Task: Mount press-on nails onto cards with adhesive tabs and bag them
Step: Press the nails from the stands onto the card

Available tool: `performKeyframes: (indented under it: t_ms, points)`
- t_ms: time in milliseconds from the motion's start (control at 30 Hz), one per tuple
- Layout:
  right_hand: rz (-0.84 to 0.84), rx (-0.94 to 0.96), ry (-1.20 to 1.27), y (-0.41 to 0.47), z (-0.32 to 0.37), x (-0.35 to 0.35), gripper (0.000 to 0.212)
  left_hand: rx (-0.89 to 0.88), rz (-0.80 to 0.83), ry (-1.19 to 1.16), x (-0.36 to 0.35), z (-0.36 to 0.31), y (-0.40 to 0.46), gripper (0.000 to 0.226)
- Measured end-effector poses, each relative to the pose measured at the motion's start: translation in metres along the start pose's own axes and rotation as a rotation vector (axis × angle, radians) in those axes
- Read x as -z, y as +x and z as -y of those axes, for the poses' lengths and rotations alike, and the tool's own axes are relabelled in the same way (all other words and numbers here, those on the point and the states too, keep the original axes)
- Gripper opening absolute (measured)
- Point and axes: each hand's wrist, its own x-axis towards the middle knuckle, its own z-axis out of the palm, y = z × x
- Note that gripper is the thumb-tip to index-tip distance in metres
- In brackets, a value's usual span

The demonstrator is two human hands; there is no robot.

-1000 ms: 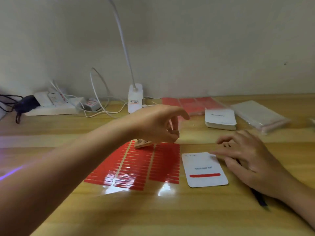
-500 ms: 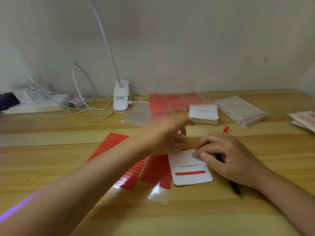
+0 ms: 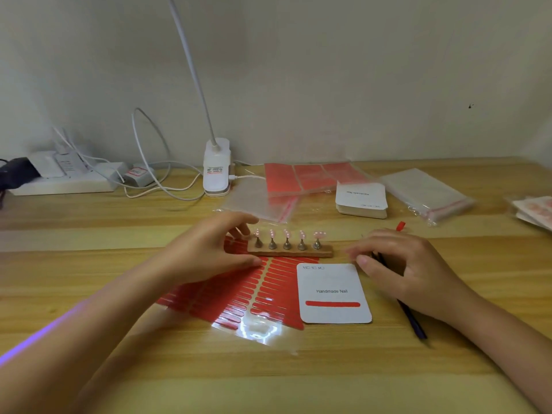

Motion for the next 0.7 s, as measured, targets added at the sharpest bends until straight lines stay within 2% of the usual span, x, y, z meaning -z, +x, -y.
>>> performKeyframes:
  t_ms: [100,300,400,467,700]
  points:
    - [-0.006,-0.006,-0.061,0.000,-0.001,-0.001,0.022,0.000,-0.020,-0.017,-0.006,0.000,0.003,0.067]
    - [0.096,0.019,-0.260,0.005,-0.002,-0.003,0.031,-0.001,-0.046,-0.037,-0.007,0.005,-0.007,0.080]
    - [0.037,-0.060,-0.264,0.013,-0.003,-0.007,0.023,0.000,-0.027,0.006,-0.006,0.011,-0.019,0.081]
    - [0.031,-0.126,-0.242,0.019,-0.003,-0.008,0.024,0.021,-0.011,0.039,-0.006,0.013,-0.025,0.084]
    - [0.191,-0.158,-0.224,0.047,0.006,-0.018,0.033,0.051,0.015,0.125,-0.009,0.013,-0.032,0.093]
